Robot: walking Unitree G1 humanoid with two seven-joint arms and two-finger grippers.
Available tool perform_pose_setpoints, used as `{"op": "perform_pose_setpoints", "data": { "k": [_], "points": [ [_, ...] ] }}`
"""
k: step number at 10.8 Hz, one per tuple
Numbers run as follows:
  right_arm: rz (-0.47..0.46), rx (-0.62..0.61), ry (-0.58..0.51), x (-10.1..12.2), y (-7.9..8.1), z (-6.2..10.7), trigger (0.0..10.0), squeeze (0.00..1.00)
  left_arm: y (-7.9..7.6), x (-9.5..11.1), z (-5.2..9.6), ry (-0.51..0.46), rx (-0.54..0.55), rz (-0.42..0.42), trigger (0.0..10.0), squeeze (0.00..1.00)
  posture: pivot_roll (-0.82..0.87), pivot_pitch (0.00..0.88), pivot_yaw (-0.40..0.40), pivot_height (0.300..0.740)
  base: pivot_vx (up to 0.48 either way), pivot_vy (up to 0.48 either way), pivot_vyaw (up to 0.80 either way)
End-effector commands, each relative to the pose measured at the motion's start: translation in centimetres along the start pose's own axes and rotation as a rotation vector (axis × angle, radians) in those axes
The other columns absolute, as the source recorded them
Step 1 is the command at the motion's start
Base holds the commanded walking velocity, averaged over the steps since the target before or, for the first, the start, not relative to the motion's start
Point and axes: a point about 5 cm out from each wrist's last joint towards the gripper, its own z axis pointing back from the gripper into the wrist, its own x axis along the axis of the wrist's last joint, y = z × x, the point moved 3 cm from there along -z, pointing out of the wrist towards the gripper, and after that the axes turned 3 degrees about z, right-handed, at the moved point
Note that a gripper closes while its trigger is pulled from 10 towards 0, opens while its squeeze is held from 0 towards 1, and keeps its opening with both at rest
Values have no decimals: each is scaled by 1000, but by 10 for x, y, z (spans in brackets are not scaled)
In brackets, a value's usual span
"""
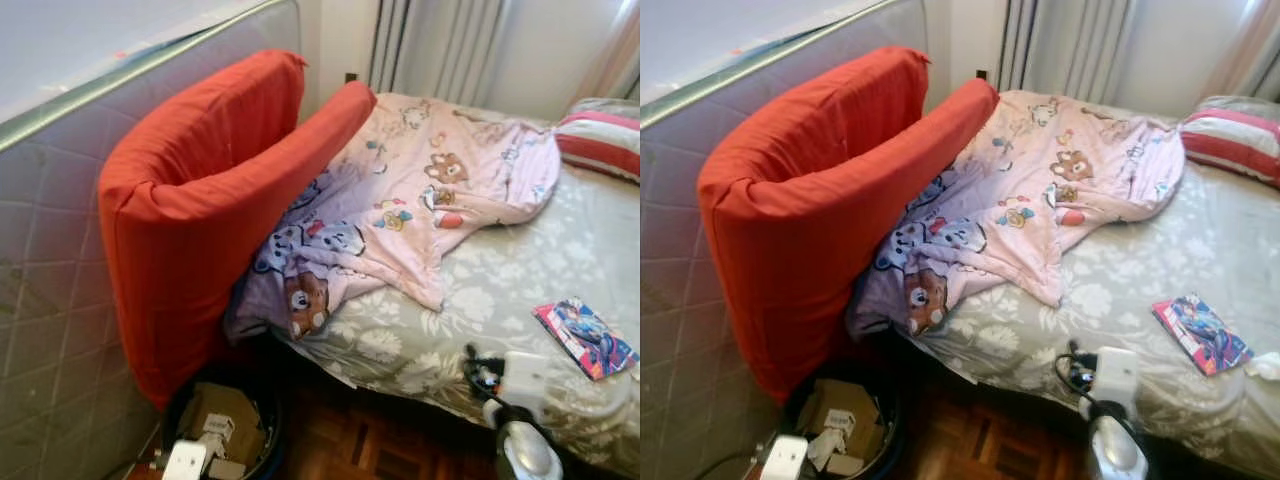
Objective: Clean up the room
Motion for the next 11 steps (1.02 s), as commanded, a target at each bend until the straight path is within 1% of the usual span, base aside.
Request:
{"op": "perform_pose_setpoints", "data": {
  "k": [1,2,3,4,5,6,7,9,10,11],
  "points": [
    [16,2,19,-11,-1,12,10000,0,8,-7,2,19,18,4,10000,0,168,0,-50,740,0,0,0],
    [14,-46,140,-46,-16,43,10000,0,14,-13,4,24,36,24,10000,0,187,0,-61,740,0,0,0],
    [36,-61,206,-61,-21,56,10000,0,13,-13,4,23,37,30,10000,0,183,0,-58,740,0,0,0],
    [24,-98,356,-87,-28,76,10000,0,10,-14,4,26,30,25,10000,0,167,1,-38,740,0,0,0],
    [18,-71,461,-100,-24,82,10000,0,9,-14,4,27,25,20,10000,0,153,6,-33,740,0,0,0],
    [-27,-57,585,-112,-21,86,10000,0,8,-12,3,24,22,20,10000,0,155,1,-23,740,0,0,0],
    [-26,-29,654,-116,-16,84,10000,0,8,-11,3,20,22,26,10000,0,152,2,-14,740,0,0,0],
    [-67,9,700,-115,-1,75,10000,0,11,-10,3,22,14,-6,10000,0,128,12,-7,740,0,0,0],
    [-110,-12,705,-115,0,75,10000,0,13,-11,4,19,22,16,10000,0,136,15,-14,740,0,0,0],
    [-84,28,700,-114,8,73,10000,0,13,-12,4,21,20,20,10000,0,128,20,-13,740,0,0,-763]
  ]
}}
